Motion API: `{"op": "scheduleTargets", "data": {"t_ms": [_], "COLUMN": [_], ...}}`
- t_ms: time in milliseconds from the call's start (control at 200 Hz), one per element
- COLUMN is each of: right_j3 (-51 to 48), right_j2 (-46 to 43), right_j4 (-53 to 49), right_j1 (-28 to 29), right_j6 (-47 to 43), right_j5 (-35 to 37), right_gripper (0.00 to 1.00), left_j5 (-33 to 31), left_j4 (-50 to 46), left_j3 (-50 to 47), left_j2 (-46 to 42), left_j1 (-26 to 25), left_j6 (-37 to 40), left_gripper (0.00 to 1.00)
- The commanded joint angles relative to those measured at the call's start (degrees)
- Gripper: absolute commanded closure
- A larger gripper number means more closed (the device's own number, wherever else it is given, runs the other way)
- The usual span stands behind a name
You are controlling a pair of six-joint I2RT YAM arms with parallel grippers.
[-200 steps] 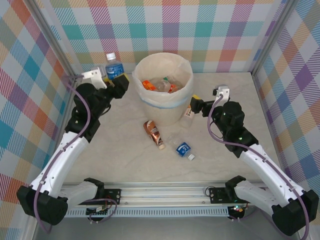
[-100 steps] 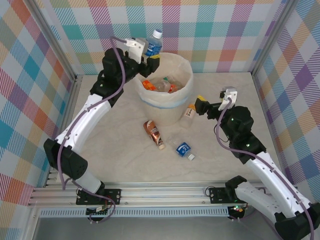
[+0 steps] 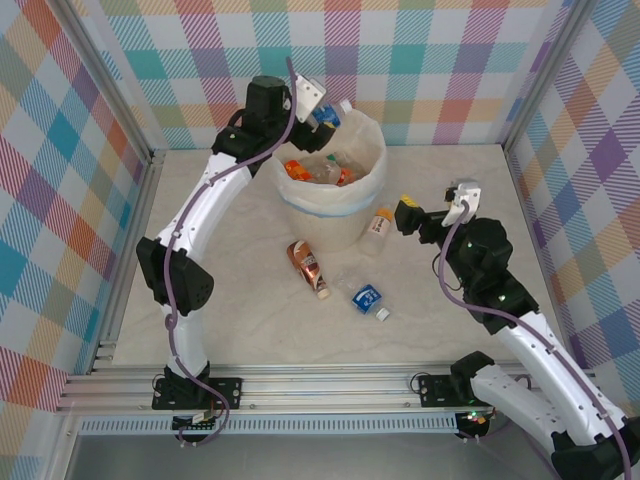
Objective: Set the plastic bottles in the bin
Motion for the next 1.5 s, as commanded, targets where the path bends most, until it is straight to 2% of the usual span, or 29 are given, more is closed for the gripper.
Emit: {"op": "scheduleTargets", "data": {"t_ms": [0,135,390,600,705,825,920,1155,1325,1495], "right_j3": [0.4,1.8,2.5,2.2,1.6,2.2,3.4,5.2,9.3,12.2], "right_j2": [1.3,4.9,14.4,22.7,25.6,29.3,32.6,41.2,48.4,54.0], "right_j4": [-1.1,-3.4,-3.9,-2.1,-1.0,-2.2,-3.2,-0.7,0.1,0.6], "right_j1": [-0.4,-1.5,-7.1,-10.2,-10.7,-11.0,-11.3,-11.2,-11.2,-10.9], "right_j6": [2.1,4.9,13.4,19.9,23.1,25.1,25.4,28.5,30.2,32.0], "right_j5": [1.6,1.9,-5.4,-12.0,-11.6,-10.7,-10.7,-13.4,-16.8,-15.7], "right_gripper": [0.00,0.00,0.00,0.00,0.00,0.00,0.00,0.00,0.02,0.05], "left_j5": [-1.5,-1.3,-3.8,-7.1,-10.0,-10.3,-9.7,-14.5,-16.7,-21.0], "left_j4": [-3.3,-2.4,4.5,18.6,22.6,24.1,23.0,20.3,15.6,13.7], "left_j3": [2.5,-0.7,-11.8,-27.4,-35.1,-42.5,-47.3,-58.8,-62.4,-66.8], "left_j2": [-2.8,-7.2,-18.1,-27.3,-31.6,-36.3,-39.8,-48.7,-52.3,-57.1], "left_j1": [-0.8,-1.0,-0.9,-0.9,-0.9,-0.9,-0.9,-0.8,-0.3,0.8], "left_j6": [-0.3,-4.8,-17.2,-30.3,-37.1,-43.3,-45.9,-49.7,-49.7,-50.6], "left_gripper": [0.00,0.00,0.00,0.00,0.00,0.00,0.00,0.00,0.00,0.00]}}
